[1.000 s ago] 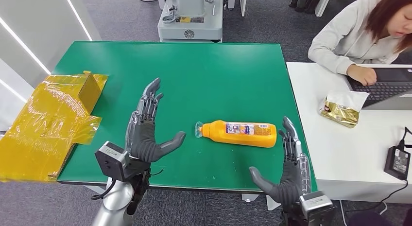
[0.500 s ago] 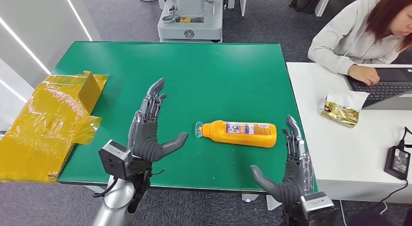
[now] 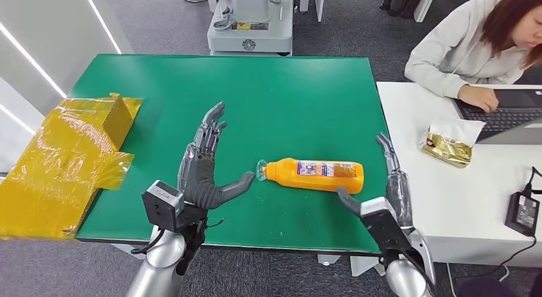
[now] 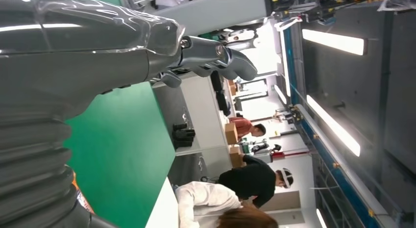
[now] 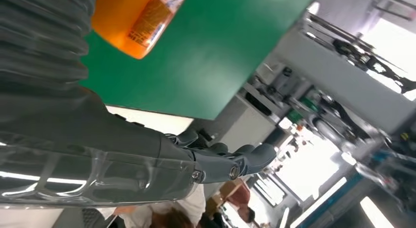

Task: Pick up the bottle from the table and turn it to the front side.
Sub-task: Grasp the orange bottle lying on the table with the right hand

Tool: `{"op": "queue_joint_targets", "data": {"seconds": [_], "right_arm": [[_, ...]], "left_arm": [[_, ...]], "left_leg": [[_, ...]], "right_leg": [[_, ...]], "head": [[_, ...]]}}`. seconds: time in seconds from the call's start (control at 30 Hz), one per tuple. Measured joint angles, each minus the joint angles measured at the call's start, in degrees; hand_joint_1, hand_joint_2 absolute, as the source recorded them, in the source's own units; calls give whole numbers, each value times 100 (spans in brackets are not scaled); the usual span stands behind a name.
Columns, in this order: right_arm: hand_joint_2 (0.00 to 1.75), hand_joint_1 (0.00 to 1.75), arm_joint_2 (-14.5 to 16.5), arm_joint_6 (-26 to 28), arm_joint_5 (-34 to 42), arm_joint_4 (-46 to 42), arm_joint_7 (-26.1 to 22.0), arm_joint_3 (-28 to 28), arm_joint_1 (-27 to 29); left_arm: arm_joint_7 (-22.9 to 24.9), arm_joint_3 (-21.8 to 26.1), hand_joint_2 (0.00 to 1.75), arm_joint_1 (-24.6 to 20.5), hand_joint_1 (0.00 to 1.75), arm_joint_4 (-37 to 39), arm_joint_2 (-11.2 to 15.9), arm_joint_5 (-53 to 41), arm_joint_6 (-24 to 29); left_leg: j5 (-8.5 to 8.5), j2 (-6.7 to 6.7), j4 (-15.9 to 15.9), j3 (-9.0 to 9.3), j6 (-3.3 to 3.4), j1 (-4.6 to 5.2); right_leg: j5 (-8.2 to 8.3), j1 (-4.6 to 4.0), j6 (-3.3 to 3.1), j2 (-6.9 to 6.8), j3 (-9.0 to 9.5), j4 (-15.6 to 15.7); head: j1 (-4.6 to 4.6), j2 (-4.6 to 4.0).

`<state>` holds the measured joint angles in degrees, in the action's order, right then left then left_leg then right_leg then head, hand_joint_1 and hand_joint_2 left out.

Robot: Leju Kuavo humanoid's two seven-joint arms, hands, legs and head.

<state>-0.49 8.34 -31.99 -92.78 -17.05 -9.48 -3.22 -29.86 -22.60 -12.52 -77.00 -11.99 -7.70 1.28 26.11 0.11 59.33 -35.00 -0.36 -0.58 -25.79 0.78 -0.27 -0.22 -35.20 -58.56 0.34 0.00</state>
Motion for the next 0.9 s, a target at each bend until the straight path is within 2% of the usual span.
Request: {"op": "queue_joint_targets", "data": {"seconds": [0.2,0.33,0.5,0.7,0.9], "right_arm": [[175,0,-266,-923,-129,1481,584,-286,-1202],[175,0,-410,-1347,-115,2409,717,-617,-1860],[175,0,-605,-1820,-125,3577,745,-1346,-2650],[175,0,-654,-1970,-156,4378,757,-1957,-3135],[175,0,-836,-2386,-179,4751,729,-2546,-3492]], "left_arm": [[-15,-39,175,-29,0,105,11,59,16],[-15,-66,175,-53,0,161,43,79,7],[-15,-72,175,-120,0,250,67,96,25],[-11,-72,175,-229,0,351,67,110,35],[20,-70,175,-291,0,434,84,274,-2]], "left_leg": [[-4,5,1,5,1,-2],[-7,-2,1,3,0,-2],[-7,-2,2,1,0,-2],[-7,-2,4,2,0,-1],[-7,-1,5,4,0,-1]], "right_leg": [[3,-1,0,7,0,-2],[3,-1,0,1,0,-4],[3,-1,0,1,0,-4],[3,-1,1,1,-1,-3],[4,-1,1,2,0,-2]], "head": [[-2,0],[-1,0],[1,0],[-1,0],[-2,0]]}}
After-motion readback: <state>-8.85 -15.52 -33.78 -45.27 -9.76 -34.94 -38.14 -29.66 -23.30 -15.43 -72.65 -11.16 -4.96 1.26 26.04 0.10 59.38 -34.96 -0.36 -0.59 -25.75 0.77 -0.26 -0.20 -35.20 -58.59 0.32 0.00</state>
